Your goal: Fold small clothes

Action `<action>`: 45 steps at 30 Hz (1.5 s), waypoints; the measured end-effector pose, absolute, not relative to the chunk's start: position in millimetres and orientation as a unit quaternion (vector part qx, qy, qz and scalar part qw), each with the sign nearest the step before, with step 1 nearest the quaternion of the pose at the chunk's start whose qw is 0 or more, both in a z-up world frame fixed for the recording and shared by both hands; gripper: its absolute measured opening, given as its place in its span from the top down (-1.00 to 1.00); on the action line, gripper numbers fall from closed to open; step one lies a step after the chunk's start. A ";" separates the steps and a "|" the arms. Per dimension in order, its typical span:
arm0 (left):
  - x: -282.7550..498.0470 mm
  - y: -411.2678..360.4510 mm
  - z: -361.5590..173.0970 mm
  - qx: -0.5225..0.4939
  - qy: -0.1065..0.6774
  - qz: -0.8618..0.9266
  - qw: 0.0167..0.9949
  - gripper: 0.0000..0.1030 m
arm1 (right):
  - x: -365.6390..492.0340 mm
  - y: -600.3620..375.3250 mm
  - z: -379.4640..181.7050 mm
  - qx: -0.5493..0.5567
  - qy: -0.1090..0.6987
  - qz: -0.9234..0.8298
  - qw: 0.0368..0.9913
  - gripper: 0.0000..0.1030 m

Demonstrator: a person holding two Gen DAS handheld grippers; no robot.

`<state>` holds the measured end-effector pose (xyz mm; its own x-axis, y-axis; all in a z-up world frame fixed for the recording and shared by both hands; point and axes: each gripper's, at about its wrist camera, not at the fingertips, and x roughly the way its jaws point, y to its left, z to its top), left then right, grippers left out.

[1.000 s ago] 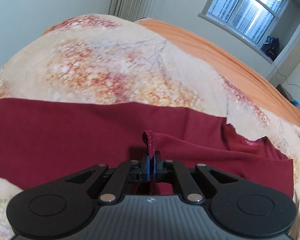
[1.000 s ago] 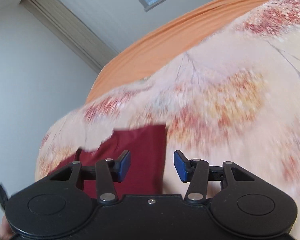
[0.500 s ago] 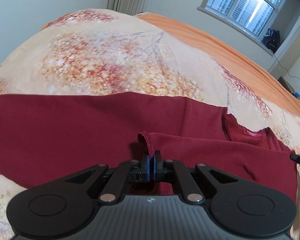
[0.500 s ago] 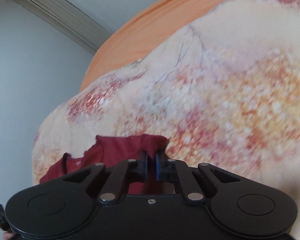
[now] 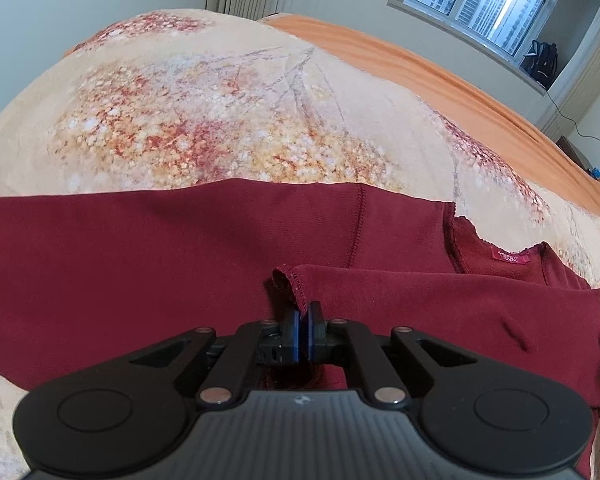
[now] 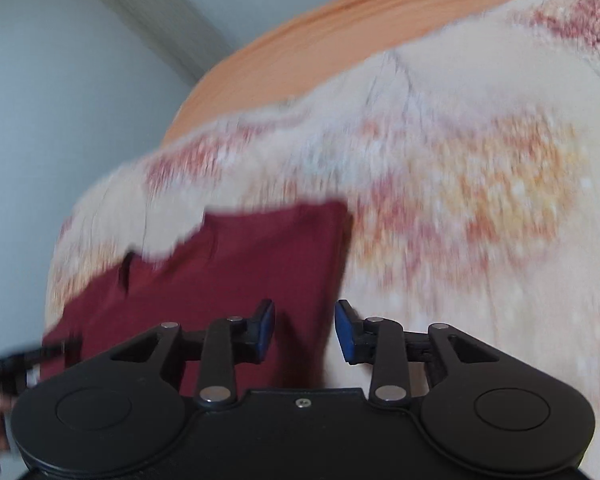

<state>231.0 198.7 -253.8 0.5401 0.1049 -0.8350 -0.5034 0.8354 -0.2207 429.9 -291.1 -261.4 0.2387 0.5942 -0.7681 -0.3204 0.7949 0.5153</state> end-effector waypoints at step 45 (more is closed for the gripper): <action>92.5 265.2 -237.3 -0.325 0.345 0.283 0.834 0.01 | 333.7 -260.2 -217.6 0.110 0.537 0.350 0.759 -0.15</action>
